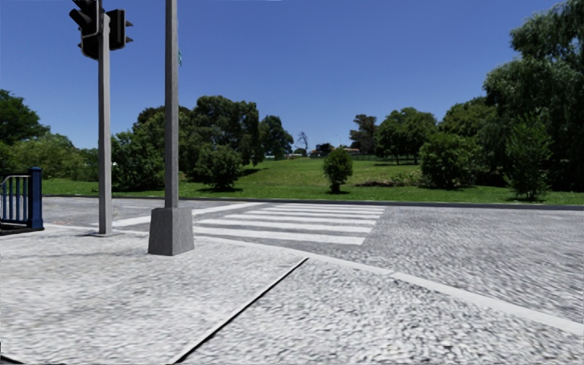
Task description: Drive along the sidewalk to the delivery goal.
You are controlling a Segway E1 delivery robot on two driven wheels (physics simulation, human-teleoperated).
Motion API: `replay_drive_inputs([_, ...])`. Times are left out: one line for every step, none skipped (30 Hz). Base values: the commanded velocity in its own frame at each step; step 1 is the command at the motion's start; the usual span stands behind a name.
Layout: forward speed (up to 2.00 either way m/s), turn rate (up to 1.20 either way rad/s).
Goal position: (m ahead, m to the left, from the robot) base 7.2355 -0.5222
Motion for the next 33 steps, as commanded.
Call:
replay_drive_inputs([2.00, 0.00])
replay_drive_inputs([2.00, 0.00])
replay_drive_inputs([2.00, 0.00])
replay_drive_inputs([2.00, 0.00])
replay_drive_inputs([2.00, 0.00])
replay_drive_inputs([2.00, 0.00])
replay_drive_inputs([2.00, 0.00])
replay_drive_inputs([2.00, 0.00])
replay_drive_inputs([2.00, 0.00])
replay_drive_inputs([2.00, 0.00])
replay_drive_inputs([2.00, 0.00])
replay_drive_inputs([2.00, 0.00])
replay_drive_inputs([2.00, 0.00])
replay_drive_inputs([2.00, 0.00])
replay_drive_inputs([2.00, 0.00])
replay_drive_inputs([2.00, 0.00])
replay_drive_inputs([2.00, 0.00])
replay_drive_inputs([2.00, 0.00])
replay_drive_inputs([2.00, 0.00])
replay_drive_inputs([2.00, 0.00])
replay_drive_inputs([2.00, 0.00])
replay_drive_inputs([2.00, 0.00])
replay_drive_inputs([1.98, 0.00])
replay_drive_inputs([1.98, 0.00])
replay_drive_inputs([1.93, 0.00])
replay_drive_inputs([1.89, 0.00])
replay_drive_inputs([1.89, 0.00])
replay_drive_inputs([1.88, 0.00])
replay_drive_inputs([1.88, 0.00])
replay_drive_inputs([1.88, 0.00])
replay_drive_inputs([1.88, 0.00])
replay_drive_inputs([1.88, 0.00])
replay_drive_inputs([1.88, 0.00])
